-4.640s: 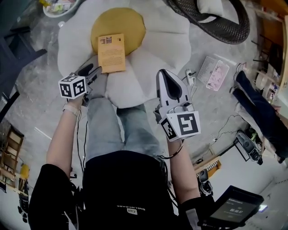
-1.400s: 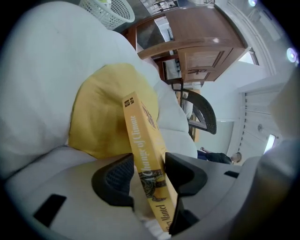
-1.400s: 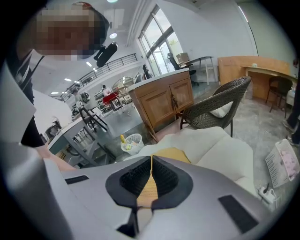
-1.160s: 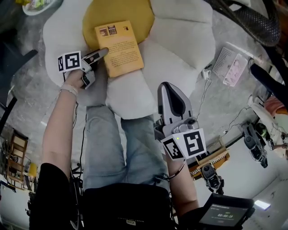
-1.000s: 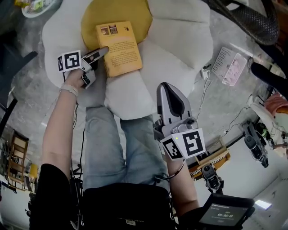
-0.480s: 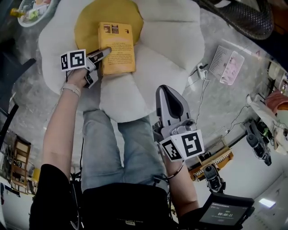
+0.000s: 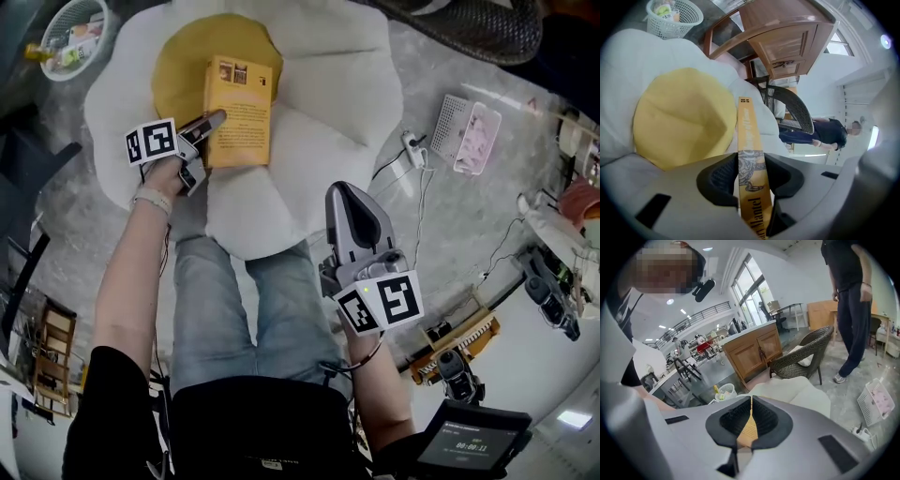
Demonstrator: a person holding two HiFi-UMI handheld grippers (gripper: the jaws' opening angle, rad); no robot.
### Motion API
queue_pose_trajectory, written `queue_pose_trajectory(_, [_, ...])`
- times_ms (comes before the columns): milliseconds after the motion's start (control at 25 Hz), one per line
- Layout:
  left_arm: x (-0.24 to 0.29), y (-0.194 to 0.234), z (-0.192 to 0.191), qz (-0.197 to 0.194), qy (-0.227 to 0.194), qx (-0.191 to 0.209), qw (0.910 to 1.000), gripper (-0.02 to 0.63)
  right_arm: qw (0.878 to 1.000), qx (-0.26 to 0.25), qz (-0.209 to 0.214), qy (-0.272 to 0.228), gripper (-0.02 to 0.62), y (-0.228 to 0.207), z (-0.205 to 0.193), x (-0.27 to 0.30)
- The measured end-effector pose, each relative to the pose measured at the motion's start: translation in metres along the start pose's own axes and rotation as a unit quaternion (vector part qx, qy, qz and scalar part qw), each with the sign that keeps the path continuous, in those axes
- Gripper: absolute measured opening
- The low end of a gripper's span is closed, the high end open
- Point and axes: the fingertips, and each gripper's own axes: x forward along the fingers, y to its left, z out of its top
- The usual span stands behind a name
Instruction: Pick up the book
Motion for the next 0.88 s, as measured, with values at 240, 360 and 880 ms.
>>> queue_pose_trajectory(240, [-0.011,-0.039,0.003,-0.009,0.004,0.015,0.9998,0.160,1.000,0.002,-0.007,-0.020,0.029,0.005,0.022,-0.021])
queue_pose_trajectory(360, [-0.018,-0.060,0.004,-0.010,0.001,0.019,0.9998,0.160,1.000,0.005,-0.012,-0.028,0.029,0.006,0.034,-0.033])
queue_pose_trajectory(880, [-0.059,-0.160,0.003,-0.020,-0.014,0.074,0.9969,0.159,0.997,0.031,-0.039,-0.058,0.029,0.020,0.076,-0.085])
